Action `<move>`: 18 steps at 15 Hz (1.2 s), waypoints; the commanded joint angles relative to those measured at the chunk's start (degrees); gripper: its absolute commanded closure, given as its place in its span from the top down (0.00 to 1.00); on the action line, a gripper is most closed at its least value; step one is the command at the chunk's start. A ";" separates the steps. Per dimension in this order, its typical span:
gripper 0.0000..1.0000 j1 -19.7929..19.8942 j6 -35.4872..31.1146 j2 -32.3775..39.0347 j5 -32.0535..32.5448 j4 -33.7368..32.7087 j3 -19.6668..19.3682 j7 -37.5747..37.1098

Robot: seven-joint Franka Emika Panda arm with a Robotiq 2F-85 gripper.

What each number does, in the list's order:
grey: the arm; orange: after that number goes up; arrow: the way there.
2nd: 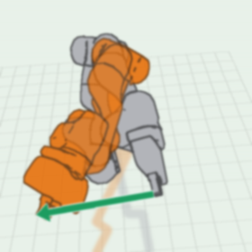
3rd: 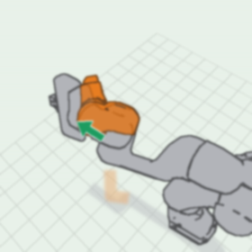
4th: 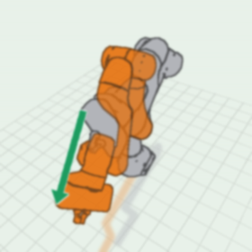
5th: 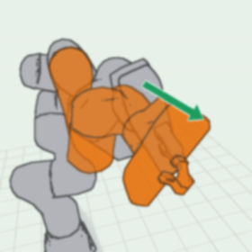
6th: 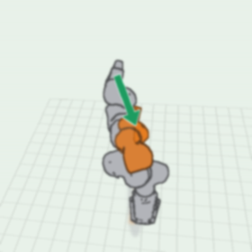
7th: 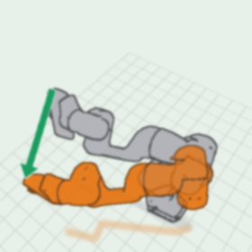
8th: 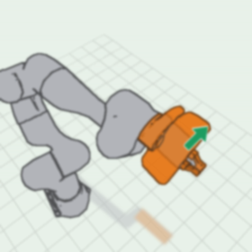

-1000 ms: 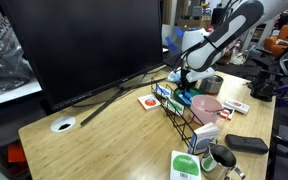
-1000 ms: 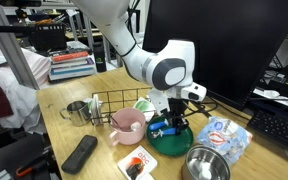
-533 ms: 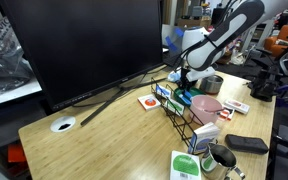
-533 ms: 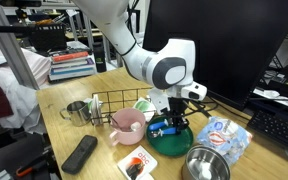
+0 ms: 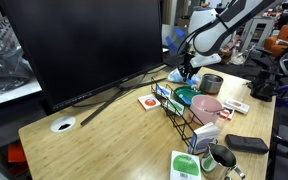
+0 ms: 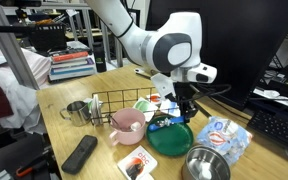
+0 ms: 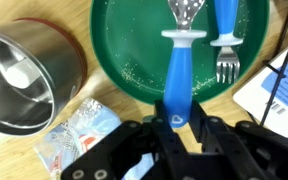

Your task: Pick up the blue spoon and place it in the pink cup

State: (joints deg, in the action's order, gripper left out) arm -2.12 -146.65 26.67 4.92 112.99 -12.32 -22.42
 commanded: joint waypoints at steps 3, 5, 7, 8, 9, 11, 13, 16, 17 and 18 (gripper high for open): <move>0.07 -1.11 -7.19 -9.20 3.19 7.94 -1.27 -3.49; 0.07 -1.52 -10.29 -12.91 5.08 10.85 -1.63 -4.81; 0.07 -1.85 -13.14 -16.72 7.60 14.26 -1.61 -6.61; 0.07 -2.24 -14.51 -18.71 9.73 16.36 -1.73 -8.31; 0.07 -2.35 -15.60 -20.57 11.64 18.38 -1.58 -9.89; 0.07 -3.67 -17.50 -24.27 17.41 22.91 -2.24 -15.13; 0.07 -3.79 -19.25 -26.99 24.67 26.39 -2.06 -21.66; 0.07 -2.74 -20.79 -29.46 38.71 29.02 -1.32 -34.66; 0.07 -2.32 -20.94 -29.76 43.69 29.15 -0.98 -39.40; 0.07 -2.24 -20.47 -30.10 47.83 29.42 -0.61 -43.56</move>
State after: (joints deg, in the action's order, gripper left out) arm -5.29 -165.98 -1.86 42.87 141.20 -13.18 -56.73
